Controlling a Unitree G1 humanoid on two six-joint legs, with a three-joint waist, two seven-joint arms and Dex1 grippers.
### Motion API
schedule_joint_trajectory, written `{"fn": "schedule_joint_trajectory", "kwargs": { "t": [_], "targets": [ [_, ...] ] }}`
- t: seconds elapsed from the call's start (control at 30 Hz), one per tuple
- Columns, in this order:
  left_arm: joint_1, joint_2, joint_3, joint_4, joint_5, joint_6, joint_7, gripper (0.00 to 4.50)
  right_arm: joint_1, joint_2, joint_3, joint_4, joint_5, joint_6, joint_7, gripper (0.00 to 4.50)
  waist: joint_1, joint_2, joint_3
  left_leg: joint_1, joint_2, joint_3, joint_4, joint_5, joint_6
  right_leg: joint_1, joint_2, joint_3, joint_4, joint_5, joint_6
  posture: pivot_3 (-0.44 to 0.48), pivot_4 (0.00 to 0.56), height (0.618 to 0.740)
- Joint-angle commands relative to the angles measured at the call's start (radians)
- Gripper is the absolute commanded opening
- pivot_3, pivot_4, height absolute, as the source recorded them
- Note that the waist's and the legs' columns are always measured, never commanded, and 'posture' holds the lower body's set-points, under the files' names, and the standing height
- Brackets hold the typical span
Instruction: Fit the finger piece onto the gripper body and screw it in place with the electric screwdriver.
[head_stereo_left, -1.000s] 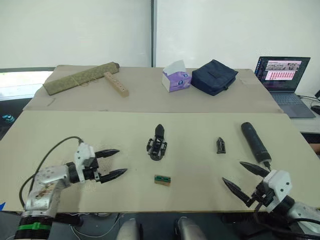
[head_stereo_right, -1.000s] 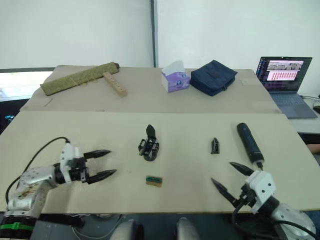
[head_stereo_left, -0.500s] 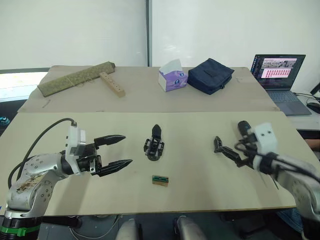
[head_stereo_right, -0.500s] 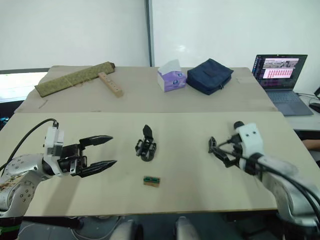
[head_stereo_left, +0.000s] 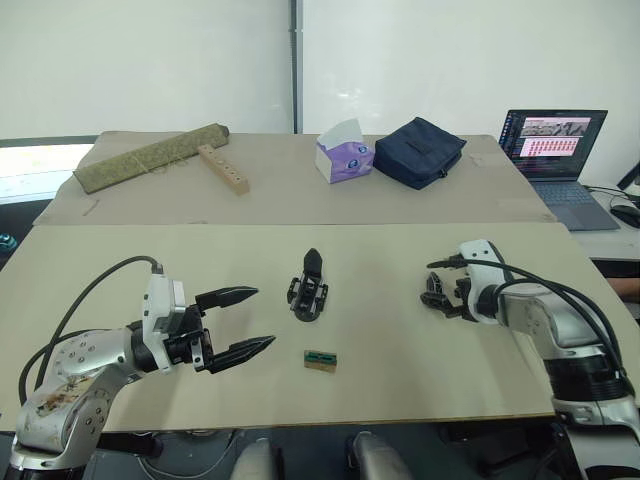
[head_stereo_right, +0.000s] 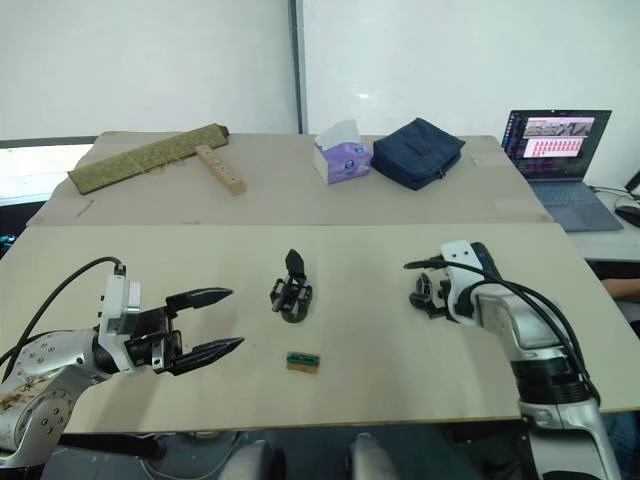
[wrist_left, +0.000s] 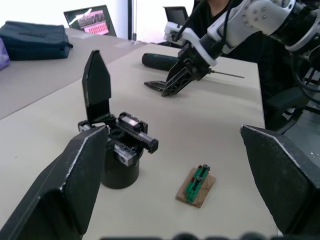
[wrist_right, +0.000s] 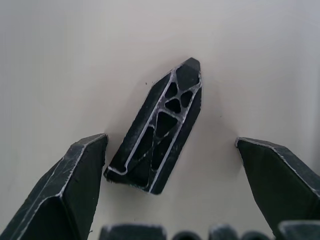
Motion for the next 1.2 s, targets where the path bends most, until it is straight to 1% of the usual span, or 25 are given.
{"fn": "schedule_joint_trajectory", "kwargs": {
  "t": [0.03, 0.23, 0.27, 0.4, 0.43, 0.53, 0.6, 0.63, 0.67, 0.77, 0.9, 1.0, 1.2],
  "targets": [
    [-0.002, 0.002, 0.017, -0.035, 0.005, -0.023, 0.011, 4.5, 0.004, 0.021, -0.008, 0.01, -0.011, 0.07, -0.022, 3.31, -0.004, 0.0, 0.0, 0.0, 0.0, 0.0, 0.0, 0.0, 0.0, 0.0, 0.0, 0.0, 0.0, 0.0, 0.0, 0.0, 0.15, 0.74],
    [-0.001, 0.007, 0.025, -0.016, 0.011, -0.038, 0.013, 4.5, 0.041, 0.023, -0.018, -0.06, -0.009, 0.145, -0.023, 1.27, -0.003, 0.0, 0.0, -0.001, 0.0, -0.001, 0.0, 0.0, 0.0, -0.001, 0.0, 0.0, 0.0, 0.0, 0.0, 0.0, 0.15, 0.74],
    [-0.001, 0.005, 0.025, -0.012, 0.012, -0.041, 0.013, 4.5, 0.049, 0.026, -0.023, -0.072, -0.01, 0.144, -0.026, 1.12, -0.001, 0.0, 0.0, -0.002, 0.0, -0.001, 0.0, 0.0, 0.0, -0.001, 0.0, 0.0, -0.001, 0.0, 0.0, 0.0, 0.15, 0.74],
    [-0.058, -0.057, 0.039, 0.008, -0.057, 0.011, 0.116, 4.5, 0.124, 0.004, -0.029, -0.207, -0.031, -0.222, 0.077, 1.13, 0.002, 0.0, 0.0, -0.002, 0.0, -0.001, 0.0, 0.0, 0.0, -0.001, -0.001, -0.001, -0.001, -0.001, 0.0, 0.0, 0.15, 0.74],
    [-0.087, -0.081, 0.049, 0.009, -0.096, 0.048, 0.177, 4.5, 0.132, 0.008, -0.033, -0.252, -0.036, -0.34, 0.111, 1.13, 0.002, 0.001, 0.001, -0.003, 0.0, -0.001, 0.0, 0.0, 0.0, -0.002, -0.001, -0.001, -0.001, 0.0, 0.001, 0.0, 0.15, 0.74],
    [-0.218, -0.152, 0.078, 0.012, -0.295, 0.216, 0.441, 4.5, 0.116, 0.036, -0.033, -0.362, -0.045, -0.601, 0.174, 1.13, -0.004, 0.007, 0.005, -0.004, -0.001, -0.001, 0.0, 0.0, 0.0, -0.003, -0.001, 0.0, 0.0, -0.002, 0.007, 0.0, 0.15, 0.74],
    [-0.337, -0.21, 0.069, 0.008, -0.4, 0.283, 0.624, 4.5, 0.07, 0.048, 0.017, -0.398, -0.103, -0.758, 0.188, 1.13, -0.008, 0.007, 0.006, -0.005, 0.0, -0.005, 0.0, 0.001, 0.0, -0.004, 0.0, 0.0, 0.0, -0.002, 0.01, 0.0, 0.15, 0.74],
    [-0.386, -0.238, 0.06, 0.009, -0.436, 0.303, 0.691, 4.5, 0.043, 0.061, 0.042, -0.405, -0.134, -0.825, 0.188, 1.13, -0.008, 0.007, 0.006, -0.005, 0.0, -0.006, 0.0, 0.001, 0.0, -0.004, 0.0, 0.0, 0.0, -0.002, 0.009, 0.0, 0.15, 0.74],
    [-0.424, -0.26, 0.048, 0.01, -0.453, 0.316, 0.737, 4.5, 0.017, 0.072, 0.065, -0.405, -0.159, -0.868, 0.184, 1.13, -0.009, 0.006, 0.005, -0.005, -0.001, -0.008, 0.0, 0.001, 0.0, -0.004, 0.0, 0.0, 0.0, 0.0, 0.006, 0.0, 0.15, 0.74],
    [-0.51, -0.325, 0.022, 0.024, -0.48, 0.322, 0.816, 4.5, -0.047, 0.108, 0.122, -0.387, -0.214, -0.937, 0.173, 1.13, -0.006, 0.005, 0.006, -0.005, -0.002, -0.008, 0.0, 0.0, 0.0, -0.003, -0.001, 0.0, 0.0, 0.001, 0.004, 0.0, 0.15, 0.74],
    [-0.586, -0.397, -0.013, 0.063, -0.438, 0.293, 0.855, 4.5, -0.102, 0.155, 0.194, -0.364, -0.273, -0.973, 0.167, 1.13, -0.002, 0.005, 0.006, -0.007, -0.004, -0.007, 0.0, 0.001, -0.001, -0.003, -0.001, 0.0, -0.001, 0.002, 0.003, 0.0, 0.15, 0.74],
    [-0.602, -0.429, -0.023, 0.079, -0.421, 0.277, 0.846, 4.5, -0.125, 0.182, 0.225, -0.355, -0.299, -0.981, 0.171, 1.13, 0.0, 0.005, 0.006, -0.007, -0.004, -0.006, 0.0, 0.001, -0.001, -0.003, -0.001, 0.0, -0.001, 0.002, 0.003, 0.0, 0.15, 0.74],
    [-0.592, -0.49, -0.024, 0.083, -0.435, 0.269, 0.857, 4.5, -0.129, 0.206, 0.243, -0.355, -0.317, -1.0, 0.19, 1.13, 0.0, 0.005, 0.006, -0.007, -0.004, -0.006, 0.0, 0.001, -0.001, -0.003, -0.001, 0.0, -0.001, 0.002, 0.003, 0.0, 0.15, 0.74]
  ]
}}
